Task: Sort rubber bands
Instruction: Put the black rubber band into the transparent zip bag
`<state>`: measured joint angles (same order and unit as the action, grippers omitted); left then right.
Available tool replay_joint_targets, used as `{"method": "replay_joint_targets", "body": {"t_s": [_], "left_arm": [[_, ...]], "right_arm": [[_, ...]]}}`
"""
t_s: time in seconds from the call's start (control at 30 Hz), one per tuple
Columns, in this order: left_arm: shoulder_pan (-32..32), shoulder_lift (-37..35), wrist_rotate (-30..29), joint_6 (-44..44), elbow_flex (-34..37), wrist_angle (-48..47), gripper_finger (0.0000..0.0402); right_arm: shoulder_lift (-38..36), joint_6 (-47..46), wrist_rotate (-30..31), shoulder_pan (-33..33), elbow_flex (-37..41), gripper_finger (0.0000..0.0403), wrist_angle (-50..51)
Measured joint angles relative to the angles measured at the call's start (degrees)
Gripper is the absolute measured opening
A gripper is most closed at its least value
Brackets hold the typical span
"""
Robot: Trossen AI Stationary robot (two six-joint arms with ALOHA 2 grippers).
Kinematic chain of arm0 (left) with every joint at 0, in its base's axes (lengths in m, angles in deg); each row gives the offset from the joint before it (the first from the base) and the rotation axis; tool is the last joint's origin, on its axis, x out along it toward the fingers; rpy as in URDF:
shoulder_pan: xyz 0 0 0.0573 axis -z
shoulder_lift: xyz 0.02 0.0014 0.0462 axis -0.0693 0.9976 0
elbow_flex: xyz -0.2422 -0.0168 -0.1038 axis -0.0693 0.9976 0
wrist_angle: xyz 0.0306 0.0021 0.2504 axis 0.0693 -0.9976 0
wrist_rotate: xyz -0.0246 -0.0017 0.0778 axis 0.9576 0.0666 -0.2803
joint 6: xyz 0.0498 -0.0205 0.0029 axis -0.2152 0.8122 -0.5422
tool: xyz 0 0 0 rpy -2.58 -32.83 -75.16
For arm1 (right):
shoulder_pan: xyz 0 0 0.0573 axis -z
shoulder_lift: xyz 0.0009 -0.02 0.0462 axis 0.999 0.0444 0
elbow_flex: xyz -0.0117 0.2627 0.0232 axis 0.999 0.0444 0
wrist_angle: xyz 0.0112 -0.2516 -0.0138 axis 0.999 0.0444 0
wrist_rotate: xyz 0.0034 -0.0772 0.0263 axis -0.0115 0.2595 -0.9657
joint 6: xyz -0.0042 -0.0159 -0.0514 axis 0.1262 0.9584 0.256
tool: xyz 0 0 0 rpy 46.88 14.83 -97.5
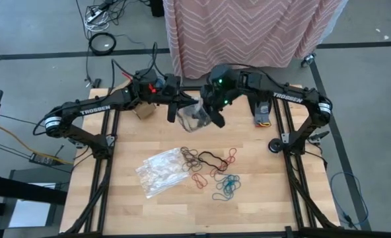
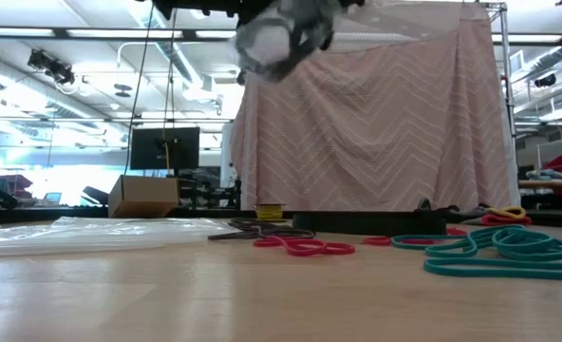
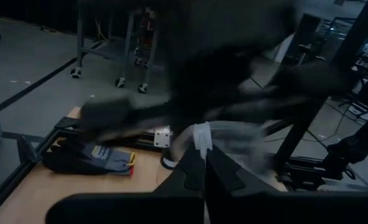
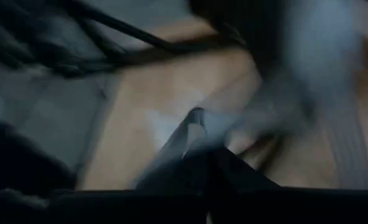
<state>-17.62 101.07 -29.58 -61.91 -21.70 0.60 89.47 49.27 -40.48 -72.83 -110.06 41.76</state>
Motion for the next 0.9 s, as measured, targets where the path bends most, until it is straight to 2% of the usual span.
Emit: {"method": "replay_joint_targets", "body": {"t_s": [0.03,0.1,0.13,0.17,0.23,0.27,0.4,0.43,0.47,0.53,0.67,0.7,0.77,0.9], "left_arm": [[0.0,0.0,-0.1,-0.1,0.0,-0.2,0.0000],[-0.1,0.0,-0.7,-0.2,0.0,-0.3,0.0000],[0.0,0.0,-0.8,-0.2,0.0,-0.3,0.0000],[0.0,0.0,-0.9,-0.2,0.0,-0.4,0.0000],[-0.1,0.1,-1.0,-0.2,0.0,-0.5,0.0000],[-0.1,0.1,-1.0,-0.2,0.0,-0.5,0.0000],[0.0,0.1,-0.5,-0.2,0.0,-0.5,0.0000],[0.1,0.1,-0.4,-0.2,0.0,-0.5,0.0000],[0.1,0.1,-0.4,-0.2,0.0,-0.5,0.0000],[0.0,0.1,-0.6,-0.2,0.0,-0.5,0.0000],[-0.1,0.1,-0.9,-0.2,0.0,-0.6,0.0000],[-0.1,0.1,-0.8,-0.2,0.0,-0.6,0.0000],[-0.1,0.1,-0.9,-0.2,0.0,-0.7,0.0000],[-0.1,0.1,-0.8,-0.2,0.0,-0.8,0.0000]], "right_arm": [[-0.3,-0.6,5.5,-0.4,-0.2,0.0000,0.2],[-0.7,-4.2,22.7,-1.0,-0.1,0.0000,3.8],[-0.6,-6.0,28.5,-1.0,0.0,0.0000,4.8],[-0.5,-6.7,30.8,-0.5,0.0,0.0000,4.6],[-0.5,-6.4,29.2,0.0,0.0,0.0000,3.1],[-0.6,-5.4,24.8,0.0,0.0,0.0000,2.2],[-0.6,-2.5,-1.2,-1.1,0.0,0.0000,-0.1],[-0.6,-2.1,-4.8,-1.3,0.0,0.0000,-0.9],[-0.6,-1.7,-5.7,-1.6,-0.1,0.0000,-1.1],[-0.6,-1.1,-1.2,-2.1,-0.1,0.0000,-0.7],[-0.6,-4.7,19.5,-2.2,0.0,0.0000,1.4],[-0.6,-5.7,22.0,-2.0,0.0,0.0002,1.7],[-0.6,-5.7,21.2,-1.5,0.0,0.0011,0.8],[-1.1,-3.2,14.8,-2.0,0.0,0.0048,0.2]]}}
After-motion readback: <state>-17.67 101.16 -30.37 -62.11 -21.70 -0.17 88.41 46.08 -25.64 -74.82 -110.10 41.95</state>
